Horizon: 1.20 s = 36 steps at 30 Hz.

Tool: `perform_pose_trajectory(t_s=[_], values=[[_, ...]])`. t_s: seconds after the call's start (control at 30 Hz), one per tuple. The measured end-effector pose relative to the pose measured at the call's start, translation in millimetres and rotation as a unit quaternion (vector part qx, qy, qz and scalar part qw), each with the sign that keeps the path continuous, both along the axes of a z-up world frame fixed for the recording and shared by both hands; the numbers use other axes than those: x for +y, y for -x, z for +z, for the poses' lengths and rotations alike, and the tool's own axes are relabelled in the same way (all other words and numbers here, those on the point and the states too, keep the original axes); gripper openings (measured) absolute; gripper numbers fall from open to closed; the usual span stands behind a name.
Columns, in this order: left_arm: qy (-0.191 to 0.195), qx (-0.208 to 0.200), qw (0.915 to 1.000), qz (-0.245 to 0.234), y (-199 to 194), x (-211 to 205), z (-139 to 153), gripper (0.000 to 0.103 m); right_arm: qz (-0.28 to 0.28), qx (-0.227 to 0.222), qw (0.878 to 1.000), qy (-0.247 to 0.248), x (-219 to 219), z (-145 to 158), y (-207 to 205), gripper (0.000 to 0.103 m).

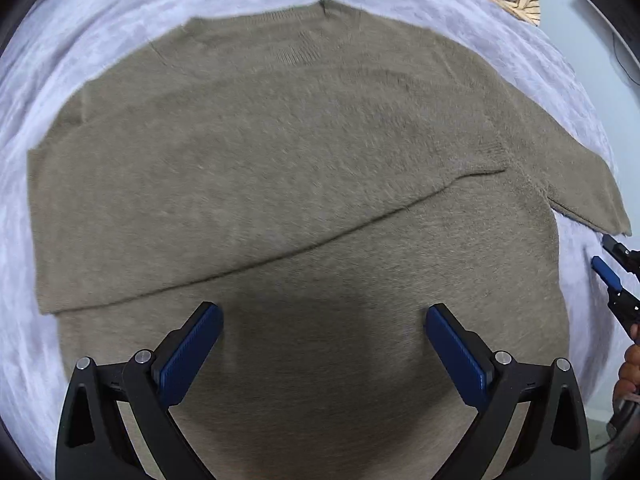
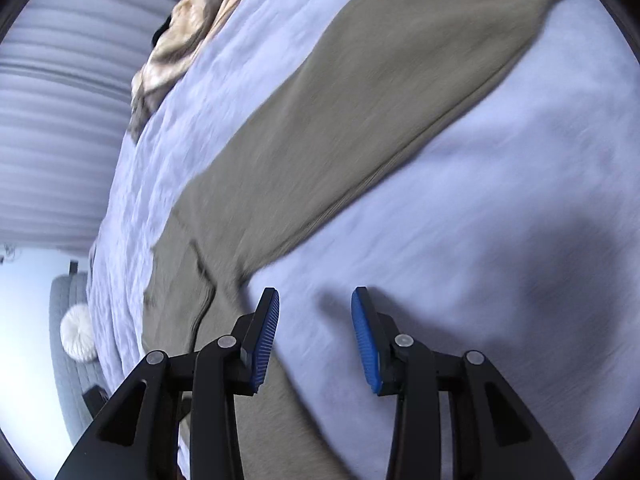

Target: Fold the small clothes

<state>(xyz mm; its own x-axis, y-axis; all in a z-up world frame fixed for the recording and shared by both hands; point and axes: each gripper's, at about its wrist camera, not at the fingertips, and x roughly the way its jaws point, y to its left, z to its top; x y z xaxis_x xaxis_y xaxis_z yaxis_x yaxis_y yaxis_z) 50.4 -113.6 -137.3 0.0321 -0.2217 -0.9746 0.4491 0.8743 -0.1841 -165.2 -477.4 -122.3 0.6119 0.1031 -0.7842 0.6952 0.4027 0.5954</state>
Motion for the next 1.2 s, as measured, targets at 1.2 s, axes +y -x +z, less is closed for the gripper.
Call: perform_pose_trajectory(t_s=[1.2], values=[[0.117,-0.042,0.9817,0.144,-32,71,34,0.103,0.3,-0.166,0.938,0.061,106,84,-213,0.01]])
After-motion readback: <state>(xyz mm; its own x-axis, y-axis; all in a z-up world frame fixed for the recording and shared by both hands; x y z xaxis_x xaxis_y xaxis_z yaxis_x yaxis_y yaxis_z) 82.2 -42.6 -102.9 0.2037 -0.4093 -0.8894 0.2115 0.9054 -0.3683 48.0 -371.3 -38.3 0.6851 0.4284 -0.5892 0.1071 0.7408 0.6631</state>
